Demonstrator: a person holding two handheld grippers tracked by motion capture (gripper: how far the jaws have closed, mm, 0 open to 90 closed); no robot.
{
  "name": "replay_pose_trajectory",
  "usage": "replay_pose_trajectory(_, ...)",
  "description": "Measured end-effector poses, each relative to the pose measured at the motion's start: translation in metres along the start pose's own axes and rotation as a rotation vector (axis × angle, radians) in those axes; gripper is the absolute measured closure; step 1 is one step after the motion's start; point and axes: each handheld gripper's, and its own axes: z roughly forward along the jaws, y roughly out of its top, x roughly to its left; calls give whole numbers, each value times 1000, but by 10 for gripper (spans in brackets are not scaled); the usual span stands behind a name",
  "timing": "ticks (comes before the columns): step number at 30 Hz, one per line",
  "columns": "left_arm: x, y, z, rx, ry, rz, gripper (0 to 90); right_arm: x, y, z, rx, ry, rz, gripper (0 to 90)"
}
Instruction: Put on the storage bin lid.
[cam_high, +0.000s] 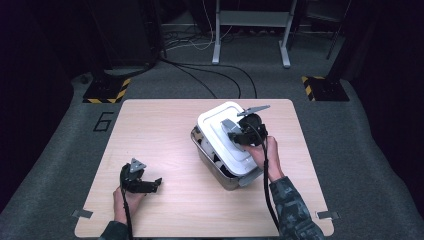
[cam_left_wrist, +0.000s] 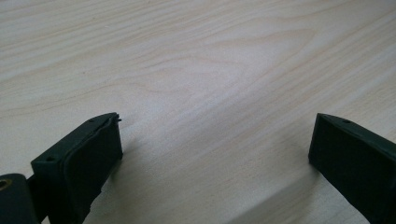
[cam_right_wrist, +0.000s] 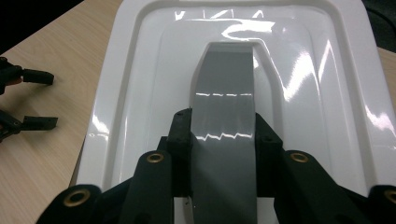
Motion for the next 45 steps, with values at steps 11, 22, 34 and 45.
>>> replay_pose_trajectory(11, 0, 0, 0, 1, 0, 0, 25, 12, 8, 3, -3, -5, -1, 671)
replay_pose_trajectory(22, 0, 0, 0, 0, 0, -1, 24, 16, 2, 7, -7, -25, -16, 670)
replay_pose_trajectory(34, 0, 0, 0, -5, 0, -7, 24, 10, 5, 2, -16, -54, -16, 308)
replay_pose_trajectory(45, 0, 0, 0, -2, 1, -3, 24, 1, 1, -16, -62, -43, 0, 135)
